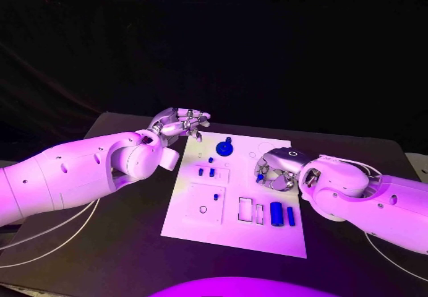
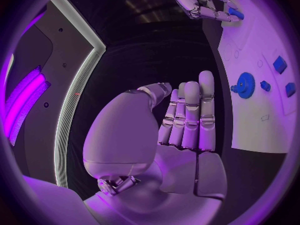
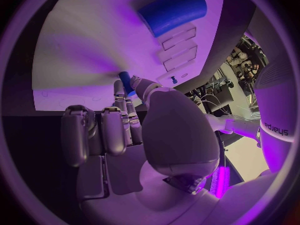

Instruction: Assemble the parts on the task board

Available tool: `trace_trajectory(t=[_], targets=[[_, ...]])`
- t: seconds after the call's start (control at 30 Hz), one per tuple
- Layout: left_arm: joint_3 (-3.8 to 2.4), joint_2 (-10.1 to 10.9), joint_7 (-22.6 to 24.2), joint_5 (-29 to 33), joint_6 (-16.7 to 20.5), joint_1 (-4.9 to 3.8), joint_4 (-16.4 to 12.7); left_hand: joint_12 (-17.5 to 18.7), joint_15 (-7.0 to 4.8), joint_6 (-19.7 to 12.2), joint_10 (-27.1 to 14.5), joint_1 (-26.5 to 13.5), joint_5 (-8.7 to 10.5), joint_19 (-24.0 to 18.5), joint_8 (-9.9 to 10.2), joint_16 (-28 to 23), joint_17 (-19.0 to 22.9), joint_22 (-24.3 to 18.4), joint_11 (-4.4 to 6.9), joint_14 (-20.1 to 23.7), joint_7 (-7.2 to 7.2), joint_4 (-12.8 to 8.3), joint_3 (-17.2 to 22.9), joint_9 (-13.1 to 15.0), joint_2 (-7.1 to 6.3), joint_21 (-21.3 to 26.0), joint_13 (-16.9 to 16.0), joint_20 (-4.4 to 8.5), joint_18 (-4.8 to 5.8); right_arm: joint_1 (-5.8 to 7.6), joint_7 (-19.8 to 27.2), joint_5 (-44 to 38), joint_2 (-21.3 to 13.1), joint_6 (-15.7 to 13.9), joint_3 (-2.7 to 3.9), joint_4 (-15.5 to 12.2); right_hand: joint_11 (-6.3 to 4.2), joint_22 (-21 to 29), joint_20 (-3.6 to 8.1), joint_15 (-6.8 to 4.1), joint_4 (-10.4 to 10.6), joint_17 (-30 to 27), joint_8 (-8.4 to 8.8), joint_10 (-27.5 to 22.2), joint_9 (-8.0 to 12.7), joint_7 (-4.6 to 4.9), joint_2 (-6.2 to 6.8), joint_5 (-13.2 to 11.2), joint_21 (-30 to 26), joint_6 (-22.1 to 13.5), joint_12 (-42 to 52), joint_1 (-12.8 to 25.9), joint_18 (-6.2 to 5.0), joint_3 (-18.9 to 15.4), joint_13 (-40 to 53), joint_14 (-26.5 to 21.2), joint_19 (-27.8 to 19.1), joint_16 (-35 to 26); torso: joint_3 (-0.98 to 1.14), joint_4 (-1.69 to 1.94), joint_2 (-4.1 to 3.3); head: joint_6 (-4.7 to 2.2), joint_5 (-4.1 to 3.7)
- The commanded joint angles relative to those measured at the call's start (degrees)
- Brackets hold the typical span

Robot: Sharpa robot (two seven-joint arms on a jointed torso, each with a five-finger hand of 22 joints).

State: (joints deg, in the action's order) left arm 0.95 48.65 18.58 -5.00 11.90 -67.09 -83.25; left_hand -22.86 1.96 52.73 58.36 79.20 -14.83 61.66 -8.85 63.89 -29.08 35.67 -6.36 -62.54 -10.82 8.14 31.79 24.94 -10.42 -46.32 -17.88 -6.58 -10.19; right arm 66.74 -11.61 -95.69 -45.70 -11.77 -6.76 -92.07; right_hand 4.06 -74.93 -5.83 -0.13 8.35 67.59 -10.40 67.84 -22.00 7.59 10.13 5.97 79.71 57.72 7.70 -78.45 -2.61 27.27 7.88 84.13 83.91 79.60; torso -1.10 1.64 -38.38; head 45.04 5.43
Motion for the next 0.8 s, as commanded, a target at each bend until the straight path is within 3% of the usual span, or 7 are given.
trace_trajectory(t=[0.03,0.37,0.47,0.63,0.8], targets=[[-0.04,-0.06,0.17,-0.06,-0.62,-0.06,-0.08,-0.2,0.03,-0.31,-0.43,0.11,-0.24,-0.01,-0.26,-0.14,-0.07,-0.08,0.02,0.5,0.18,-0.02,0.22,-0.08,0.61,0.31,-0.06,-0.37,-0.37,-0.37,0.1,-0.85,0.3,1.5,-0.08,0.42,-0.05,-11.41,0.5,-0.4,-0.11,0.04,-0.26,0.62,-0.09,-0.06,-0.03,-0.33,0.21,0.66,-0.25,-0.43,0.53,0.45,-0.1,1.71,2.59,0.23,0.01,0.03,-0.01,0.08,0.1],[-0.03,0.0,0.12,-0.06,-0.44,-0.06,-0.07,-0.26,0.04,-0.32,-0.48,0.04,-0.24,0.0,-0.29,-0.14,-0.07,-0.09,0.01,0.5,0.17,0.05,0.24,-0.08,0.71,0.33,-0.07,-0.37,-0.37,-0.88,-0.03,-1.66,0.66,-0.29,-0.12,0.86,-0.23,-11.56,0.61,-0.55,-0.84,0.03,-0.89,2.12,-0.51,-0.07,-0.69,-0.85,0.38,2.03,-0.43,-0.86,0.57,2.29,-0.13,1.71,2.66,0.3,-0.01,0.01,-0.02,0.28,0.13],[-0.03,0.01,0.11,-0.06,-0.4,-0.06,-0.05,-0.26,0.04,-0.32,-0.48,0.04,-0.24,0.0,-0.29,-0.14,-0.07,-0.09,0.01,0.5,0.17,0.05,0.24,-0.08,0.71,0.33,-0.07,-0.37,-0.37,-0.93,0.03,-2.01,0.44,-2.5,-0.12,0.46,-0.57,-11.67,0.79,-0.81,-1.49,-0.02,-1.41,3.11,-0.86,-0.4,-1.29,-2.78,0.58,2.92,-0.39,-1.32,0.6,3.43,-0.03,1.7,2.74,0.29,0.06,0.0,0.0,0.31,0.15],[-0.03,0.01,0.11,-0.06,-0.38,-0.05,-0.02,-0.31,0.06,-0.33,-0.52,-0.03,-0.25,0.01,-0.32,-0.13,-0.08,-0.11,0.0,0.49,0.16,0.12,0.27,-0.09,0.82,0.35,-0.08,-0.38,-0.37,-0.95,0.14,-2.13,-0.52,-6.97,-0.03,-1.01,-0.87,-12.11,1.01,-1.04,-2.03,0.12,-2.0,4.31,-1.33,-0.64,-1.39,-2.82,1.71,3.75,-0.32,-1.11,0.83,4.19,0.19,1.76,3.15,0.4,0.05,0.0,0.01,0.34,0.15],[-0.03,-0.02,0.13,-0.06,-0.41,-0.05,0.04,-0.31,0.06,-0.33,-0.52,-0.03,-0.25,0.01,-0.32,-0.13,-0.08,-0.11,0.0,0.49,0.16,0.12,0.27,-0.09,0.82,0.35,-0.08,-0.38,-0.37,-0.66,-0.01,-1.33,-2.03,-10.35,0.48,-3.4,-0.9,-12.17,1.08,-1.1,-1.95,0.06,-2.13,4.58,-1.48,-0.67,-1.25,-2.9,1.83,3.85,-0.41,-0.6,0.86,4.25,0.25,1.76,3.2,0.39,0.0,-0.05,0.06,0.35,0.17]])
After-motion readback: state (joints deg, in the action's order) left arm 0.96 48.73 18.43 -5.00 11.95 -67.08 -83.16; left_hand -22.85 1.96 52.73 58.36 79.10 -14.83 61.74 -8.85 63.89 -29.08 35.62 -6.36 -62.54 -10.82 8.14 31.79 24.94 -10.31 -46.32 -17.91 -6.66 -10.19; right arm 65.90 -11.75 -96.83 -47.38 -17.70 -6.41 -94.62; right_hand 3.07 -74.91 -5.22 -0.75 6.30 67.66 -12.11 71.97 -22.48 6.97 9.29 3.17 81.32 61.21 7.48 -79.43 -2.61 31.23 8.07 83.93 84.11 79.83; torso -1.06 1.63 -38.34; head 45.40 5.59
